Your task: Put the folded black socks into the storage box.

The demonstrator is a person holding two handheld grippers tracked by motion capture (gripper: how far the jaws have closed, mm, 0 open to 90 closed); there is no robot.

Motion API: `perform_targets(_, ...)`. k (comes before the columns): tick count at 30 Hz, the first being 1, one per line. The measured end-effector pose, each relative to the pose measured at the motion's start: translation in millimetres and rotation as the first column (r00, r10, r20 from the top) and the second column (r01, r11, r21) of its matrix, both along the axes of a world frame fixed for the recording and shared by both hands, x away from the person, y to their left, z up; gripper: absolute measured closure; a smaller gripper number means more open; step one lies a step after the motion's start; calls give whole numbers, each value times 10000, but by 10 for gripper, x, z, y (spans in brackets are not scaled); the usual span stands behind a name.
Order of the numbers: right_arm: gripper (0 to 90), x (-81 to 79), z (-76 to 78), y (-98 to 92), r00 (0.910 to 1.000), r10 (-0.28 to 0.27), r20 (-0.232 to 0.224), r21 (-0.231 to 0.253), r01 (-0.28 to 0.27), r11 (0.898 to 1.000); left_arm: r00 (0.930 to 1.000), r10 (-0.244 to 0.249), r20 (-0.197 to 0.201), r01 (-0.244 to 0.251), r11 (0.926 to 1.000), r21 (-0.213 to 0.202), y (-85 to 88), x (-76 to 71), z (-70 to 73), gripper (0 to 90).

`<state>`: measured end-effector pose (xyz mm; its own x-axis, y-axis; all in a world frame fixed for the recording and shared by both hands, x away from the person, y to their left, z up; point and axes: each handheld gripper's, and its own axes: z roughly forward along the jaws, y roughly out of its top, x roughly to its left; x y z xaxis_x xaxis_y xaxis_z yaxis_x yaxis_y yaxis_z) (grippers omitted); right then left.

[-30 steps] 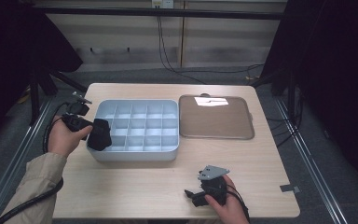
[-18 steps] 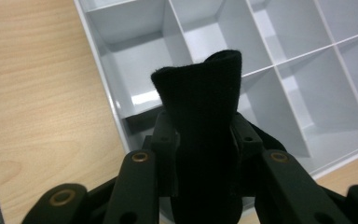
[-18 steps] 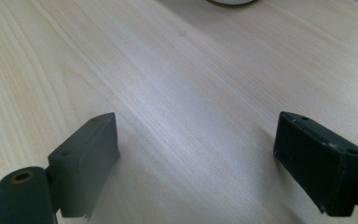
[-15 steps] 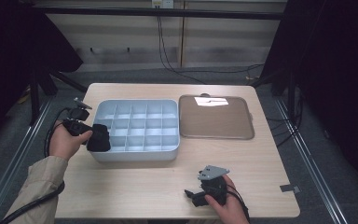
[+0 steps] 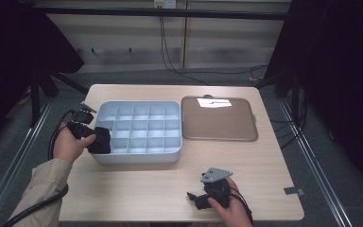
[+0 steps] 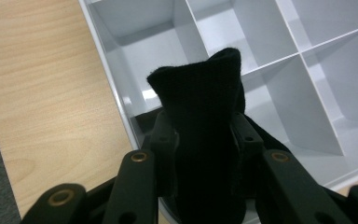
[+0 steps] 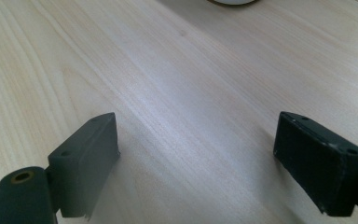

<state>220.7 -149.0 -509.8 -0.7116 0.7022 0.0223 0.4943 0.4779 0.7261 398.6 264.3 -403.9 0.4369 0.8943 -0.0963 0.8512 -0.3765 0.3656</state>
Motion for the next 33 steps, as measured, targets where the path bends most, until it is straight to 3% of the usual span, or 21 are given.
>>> perform_targets(22, 134, -6, 1, 2, 10000, -33, -50, 23, 33, 10000, 10000, -40, 91, 38, 9998, 212, -17, -24, -80, 660)
perform_targets(33, 134, -8, 2, 3, 10000, -45, -66, 33, 45, 10000, 9994, -337, 122, 330, 9979, 559, -27, -22, -53, 618)
